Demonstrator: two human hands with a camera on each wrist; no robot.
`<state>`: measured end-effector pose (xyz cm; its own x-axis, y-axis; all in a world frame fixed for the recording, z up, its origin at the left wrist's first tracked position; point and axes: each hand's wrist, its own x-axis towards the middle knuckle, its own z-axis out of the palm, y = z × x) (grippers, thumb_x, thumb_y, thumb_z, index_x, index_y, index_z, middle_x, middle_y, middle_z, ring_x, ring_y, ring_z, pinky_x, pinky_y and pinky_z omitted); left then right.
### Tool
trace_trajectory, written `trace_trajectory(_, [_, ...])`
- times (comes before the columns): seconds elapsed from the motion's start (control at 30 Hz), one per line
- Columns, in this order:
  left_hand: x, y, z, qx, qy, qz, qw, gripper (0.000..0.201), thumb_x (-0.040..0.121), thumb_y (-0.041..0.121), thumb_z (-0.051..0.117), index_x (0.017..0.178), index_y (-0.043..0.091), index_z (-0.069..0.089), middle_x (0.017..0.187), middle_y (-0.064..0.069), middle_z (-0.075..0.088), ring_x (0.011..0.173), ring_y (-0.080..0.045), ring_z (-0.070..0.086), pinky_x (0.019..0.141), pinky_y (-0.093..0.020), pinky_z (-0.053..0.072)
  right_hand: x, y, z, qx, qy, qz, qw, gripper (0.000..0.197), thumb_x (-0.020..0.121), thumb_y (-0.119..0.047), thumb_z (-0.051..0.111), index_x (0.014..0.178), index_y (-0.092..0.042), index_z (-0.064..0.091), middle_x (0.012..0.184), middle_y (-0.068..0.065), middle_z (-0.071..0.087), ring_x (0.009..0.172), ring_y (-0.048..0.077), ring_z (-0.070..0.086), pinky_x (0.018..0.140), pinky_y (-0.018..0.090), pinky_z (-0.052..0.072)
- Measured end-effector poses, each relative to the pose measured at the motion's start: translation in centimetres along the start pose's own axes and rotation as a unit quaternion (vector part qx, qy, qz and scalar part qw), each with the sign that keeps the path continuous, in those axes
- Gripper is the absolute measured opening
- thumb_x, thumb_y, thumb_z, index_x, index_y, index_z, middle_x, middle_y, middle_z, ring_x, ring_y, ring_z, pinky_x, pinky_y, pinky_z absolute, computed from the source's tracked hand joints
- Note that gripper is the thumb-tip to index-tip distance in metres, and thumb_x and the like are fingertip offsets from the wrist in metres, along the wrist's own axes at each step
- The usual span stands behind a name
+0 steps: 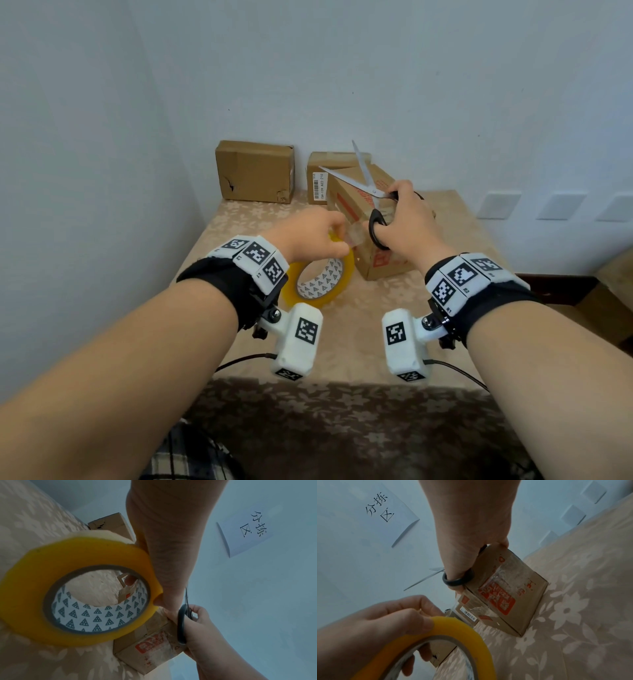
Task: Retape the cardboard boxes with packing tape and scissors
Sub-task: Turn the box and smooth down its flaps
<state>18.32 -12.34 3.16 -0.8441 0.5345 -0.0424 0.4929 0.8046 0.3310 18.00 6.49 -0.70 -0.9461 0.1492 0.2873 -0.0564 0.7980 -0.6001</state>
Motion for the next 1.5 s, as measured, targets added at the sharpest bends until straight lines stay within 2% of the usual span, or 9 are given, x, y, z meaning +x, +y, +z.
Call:
trace_trajectory(0.2, [1.3,0.4,1.0,-0.056,0.054,-0.053,0.996,0.028,0.098,0.032,0.042,0.091,0.007,0.054,0.082,-0.004,0.054,0.079,-0.022,0.05,0.059,-0.029,0.034,0.0,0.1,-0.2,0.0,-0.003,0.004,1.0,0.054,0.079,-0.046,0.067,0.119,-0.025,0.038,0.108,-0.009,0.048,0.111,0.026,0.048,0.094,0.049,0.044])
trace_trajectory(0.4, [2.5,0.5,-0.1,-0.104,-0.02,-0.107,0.989,0.022,0.089,0.024,0.059,0.078,0.005,0.062,0.071,-0.009,0.055,0.068,-0.024,0.053,0.062,-0.033,0.047,-0.4,-0.8,0.0,-0.039,0.027,0.011,0.999,0.044,0.083,-0.04,0.06,0.118,-0.024,0.038,0.118,-0.003,0.055,0.113,0.025,0.048,0.092,0.051,0.045])
trace_trajectory(0.47, [2.8,0.6,-0.5,-0.111,-0.042,-0.125,0.985,0.025,0.087,0.029,0.063,0.089,0.005,0.07,0.081,-0.008,0.065,0.071,-0.023,0.06,0.073,-0.035,0.054,-0.5,-1.1,0.1,-0.047,0.033,0.009,0.998,0.039,0.085,-0.034,0.057,0.118,-0.024,0.039,0.12,-0.002,0.055,0.115,0.026,0.048,0.093,0.051,0.044])
trace_trajectory(0.63, [2.9,0.2,-1.5,-0.025,-0.065,-0.13,0.989,0.039,0.09,0.048,0.055,0.092,0.011,0.068,0.097,-0.009,0.067,0.085,-0.019,0.061,0.083,-0.035,0.05,-0.7,-1.1,0.2,-0.056,0.038,0.014,0.998,0.037,0.086,-0.031,0.055,0.119,-0.024,0.038,0.123,0.001,0.053,0.118,0.026,0.045,0.094,0.05,0.042])
trace_trajectory(0.73, [2.3,-0.4,-2.4,0.05,-0.049,-0.125,0.99,0.056,0.094,0.054,0.043,0.111,0.007,0.066,0.113,-0.01,0.064,0.097,-0.022,0.059,0.086,-0.034,0.045,-0.6,-1.3,0.3,-0.048,0.03,0.025,0.998,0.04,0.086,-0.031,0.055,0.121,-0.024,0.038,0.125,0.001,0.051,0.121,0.025,0.043,0.096,0.052,0.04])
trace_trajectory(0.93, [1.1,-0.7,-2.1,-0.107,-0.019,-0.125,0.986,0.031,0.096,0.032,0.044,0.09,0.006,0.06,0.093,-0.015,0.057,0.081,-0.023,0.05,0.077,-0.035,0.043,-0.8,-1.4,0.0,-0.04,0.029,0.03,0.998,0.042,0.087,-0.033,0.054,0.124,-0.024,0.038,0.126,0.0,0.051,0.121,0.025,0.044,0.096,0.05,0.04])
trace_trajectory(1.13, [1.8,-0.8,-1.1,0.078,-0.048,-0.101,0.991,0.035,0.093,0.038,0.051,0.111,0.01,0.062,0.106,-0.008,0.064,0.091,-0.021,0.058,0.068,-0.027,0.043,-1.4,-1.7,0.1,-0.047,0.03,0.032,0.998,0.037,0.086,-0.03,0.053,0.12,-0.025,0.039,0.123,0.0,0.052,0.119,0.025,0.044,0.097,0.051,0.039])
trace_trajectory(1.33, [2.1,-1.3,0.2,0.06,0.001,-0.077,0.995,0.034,0.097,0.035,0.047,0.105,0.011,0.069,0.098,-0.007,0.069,0.087,-0.021,0.062,0.071,-0.029,0.046,-1.7,-1.8,0.2,-0.066,0.033,0.03,0.997,0.049,0.083,-0.041,0.064,0.12,-0.024,0.038,0.123,0.002,0.051,0.119,0.025,0.044,0.097,0.052,0.04])
trace_trajectory(1.5, [2.9,-1.1,0.2,0.024,-0.004,-0.081,0.996,0.035,0.096,0.032,0.051,0.095,0.004,0.072,0.081,-0.009,0.067,0.068,-0.017,0.056,0.058,-0.025,0.044,-2.0,-2.2,0.6,-0.093,0.05,0.028,0.994,0.039,0.089,-0.031,0.052,0.124,-0.02,0.037,0.124,0.006,0.048,0.119,0.028,0.043,0.096,0.055,0.039])
